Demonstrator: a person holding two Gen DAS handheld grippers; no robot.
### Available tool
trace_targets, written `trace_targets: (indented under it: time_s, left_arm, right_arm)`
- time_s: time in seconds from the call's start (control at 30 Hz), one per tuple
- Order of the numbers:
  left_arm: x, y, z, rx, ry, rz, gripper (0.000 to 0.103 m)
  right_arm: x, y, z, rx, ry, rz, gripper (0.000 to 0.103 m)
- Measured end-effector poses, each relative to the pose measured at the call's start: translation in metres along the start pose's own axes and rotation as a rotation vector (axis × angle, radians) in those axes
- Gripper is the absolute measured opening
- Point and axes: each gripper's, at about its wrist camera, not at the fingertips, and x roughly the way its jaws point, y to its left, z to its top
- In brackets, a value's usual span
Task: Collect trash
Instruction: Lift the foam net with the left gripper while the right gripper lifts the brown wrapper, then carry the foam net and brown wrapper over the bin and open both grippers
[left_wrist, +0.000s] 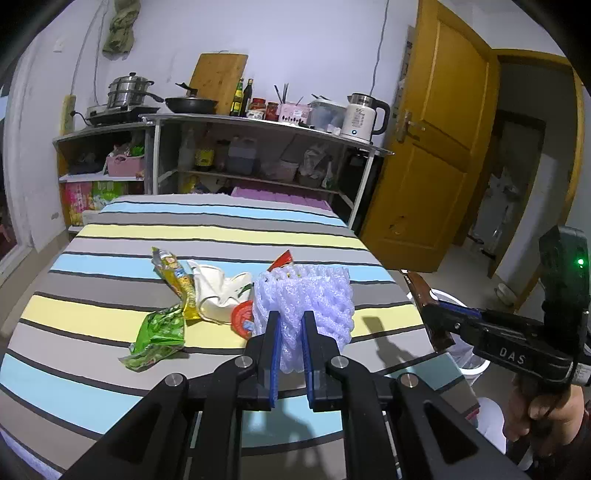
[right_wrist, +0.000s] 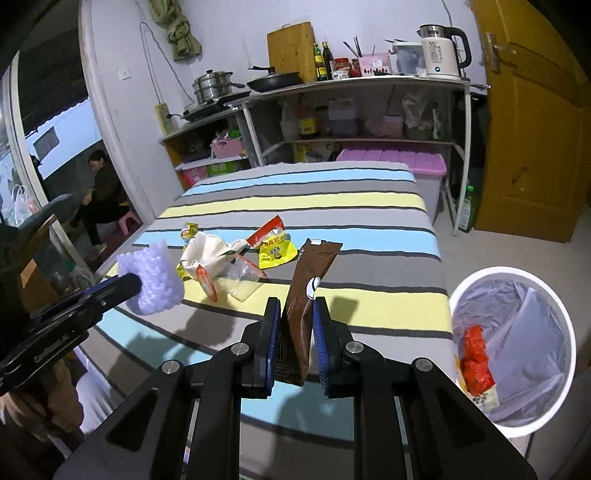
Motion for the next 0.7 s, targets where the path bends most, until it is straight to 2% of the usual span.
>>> trace_targets:
  time_s: [0.3,0.7]
  left_arm:
    - [-0.006,-0.026,0.004,0.034,-0.013,-0.028,0.010]
    - [0.007,-0.076,0.011,0.103,-0.008,-0.104,0.010]
  right_arm:
    - [-0.030,-0.010,-0.006,0.004,-0.043,-0.007,0.018]
    - [-0.066,-0.044,-0.015,0.057,-0.095,-0.080,0.018]
